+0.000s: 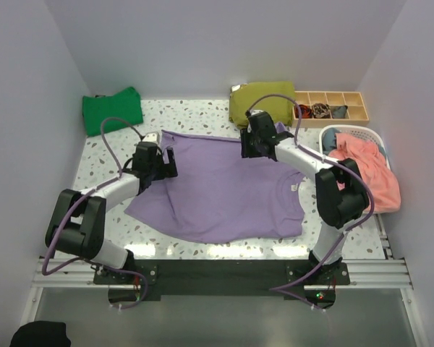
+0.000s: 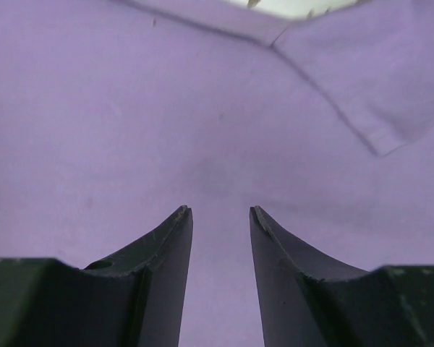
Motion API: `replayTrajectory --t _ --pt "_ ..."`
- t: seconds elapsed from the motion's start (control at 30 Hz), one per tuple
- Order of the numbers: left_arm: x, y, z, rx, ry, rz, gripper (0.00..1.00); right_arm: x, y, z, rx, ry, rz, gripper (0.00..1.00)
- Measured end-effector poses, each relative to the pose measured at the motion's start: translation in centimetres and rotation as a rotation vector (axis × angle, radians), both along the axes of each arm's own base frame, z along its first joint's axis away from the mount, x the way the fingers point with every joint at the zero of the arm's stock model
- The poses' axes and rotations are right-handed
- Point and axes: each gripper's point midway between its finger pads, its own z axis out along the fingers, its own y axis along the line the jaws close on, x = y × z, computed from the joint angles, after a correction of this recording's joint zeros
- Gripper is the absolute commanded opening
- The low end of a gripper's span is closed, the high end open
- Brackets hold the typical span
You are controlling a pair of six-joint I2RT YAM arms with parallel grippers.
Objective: Fold and stack the t-shirts
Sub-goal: Flatten out the tshirt
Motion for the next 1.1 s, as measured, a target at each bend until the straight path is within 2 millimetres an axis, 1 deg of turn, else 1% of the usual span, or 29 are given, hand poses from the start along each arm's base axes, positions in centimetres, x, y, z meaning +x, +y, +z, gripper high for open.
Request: replayTrajectory --t 0.07,0.13,0.33,0.5,0.57,0.7,0.8,0.87,0.93,1.0,1.1 --pt "-1.2 0.4 -1.3 0.004 0.036 0.017 1.00 -1.4 0.8 -1.4 0.005 0.043 0.025 0.41" --pt "-1.8 0.6 -1.8 0.005 0.047 0.022 1.00 -2.4 0.9 -2.5 0.011 0.079 0.035 0.41" --pt "-1.6 0.0 -1.7 -0.045 0.025 0.018 1.00 -4.4 0.4 -5.1 0.021 0.154 0.033 0.40" --pt "-2.7 -0.9 -2.9 -0.115 0.039 -0.015 1.00 -6.2 0.0 -7.2 0.025 0.216 0.034 0.40" --pt "-2.6 -1.3 -2.7 -0.137 0.029 -0.024 1.00 -6.5 0.0 -7.8 0.024 0.231 0.035 0.40" --pt "-2.3 -1.1 -2.7 -0.161 0.014 -0.010 1.00 -6.3 0.0 -7.8 0.026 0.224 0.026 0.41" --pt "-1.8 -0.3 -2.7 -0.178 0.005 0.032 1.00 -6.3 -0.6 -7.9 0.005 0.227 -0.007 0.41" --pt "-1.9 0.7 -2.7 -0.179 -0.001 0.070 1.00 -6.3 -1.1 -7.9 -0.013 0.225 -0.036 0.41" --pt "-2.9 2.0 -2.7 -0.165 0.005 0.126 1.00 -6.6 -1.7 -8.0 -0.029 0.223 -0.068 0.41" --pt "-4.2 3.0 -2.7 -0.147 0.023 0.165 1.00 -7.3 -2.6 -8.1 -0.042 0.224 -0.103 0.41" --pt "-6.4 4.0 -2.6 -0.133 0.056 0.217 1.00 -8.4 -3.5 -8.3 -0.055 0.234 -0.140 0.41"
